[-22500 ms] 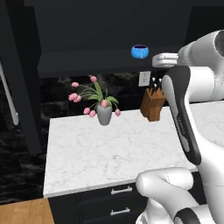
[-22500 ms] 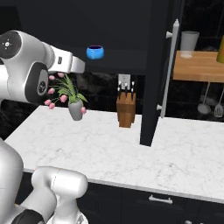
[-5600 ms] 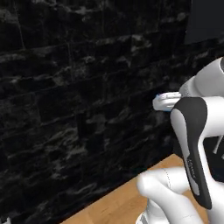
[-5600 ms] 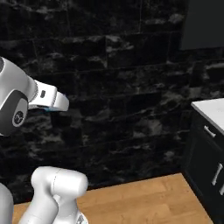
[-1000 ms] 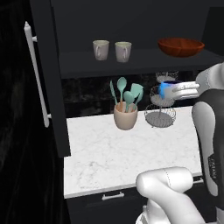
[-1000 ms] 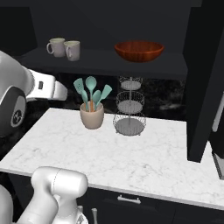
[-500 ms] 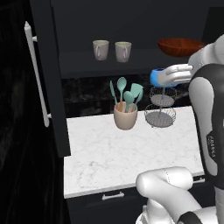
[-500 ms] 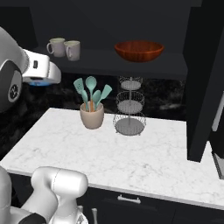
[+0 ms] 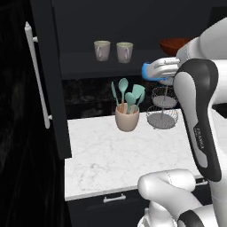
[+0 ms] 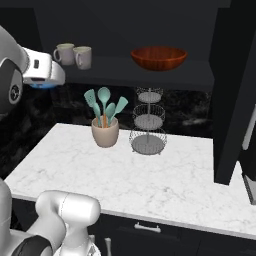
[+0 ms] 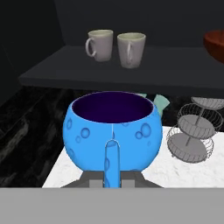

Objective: Gather all objects into one cabinet and sort the glasses and bowls to opposite sides.

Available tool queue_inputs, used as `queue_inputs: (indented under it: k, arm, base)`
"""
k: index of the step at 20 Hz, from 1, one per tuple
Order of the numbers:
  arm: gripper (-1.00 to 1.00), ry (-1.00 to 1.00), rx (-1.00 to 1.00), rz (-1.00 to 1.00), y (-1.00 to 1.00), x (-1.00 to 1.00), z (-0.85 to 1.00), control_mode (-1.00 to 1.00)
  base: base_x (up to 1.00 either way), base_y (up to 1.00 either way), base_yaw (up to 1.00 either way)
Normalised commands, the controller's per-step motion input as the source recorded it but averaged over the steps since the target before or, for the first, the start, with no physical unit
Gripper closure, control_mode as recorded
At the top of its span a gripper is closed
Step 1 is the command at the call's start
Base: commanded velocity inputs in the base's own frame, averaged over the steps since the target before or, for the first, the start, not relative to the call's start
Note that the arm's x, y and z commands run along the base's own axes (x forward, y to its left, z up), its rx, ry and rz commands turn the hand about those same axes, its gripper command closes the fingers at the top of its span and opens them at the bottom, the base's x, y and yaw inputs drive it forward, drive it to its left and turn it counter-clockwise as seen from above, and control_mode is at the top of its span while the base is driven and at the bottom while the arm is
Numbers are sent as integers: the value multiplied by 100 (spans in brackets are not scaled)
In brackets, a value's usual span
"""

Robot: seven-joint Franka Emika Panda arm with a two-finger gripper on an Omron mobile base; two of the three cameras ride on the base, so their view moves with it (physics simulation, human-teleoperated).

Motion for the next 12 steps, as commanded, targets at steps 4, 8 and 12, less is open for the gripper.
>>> queue_inputs:
  k: [4, 8, 12]
  arm:
    - [100, -5, 0, 0, 15, 30, 18, -100]
    - [100, 0, 0, 0, 19, 33, 17, -100]
    - [100, 0, 0, 0, 9, 42, 1, -100]
  base:
    - [0, 0, 0]
    - [0, 0, 0]
    - [0, 0, 0]
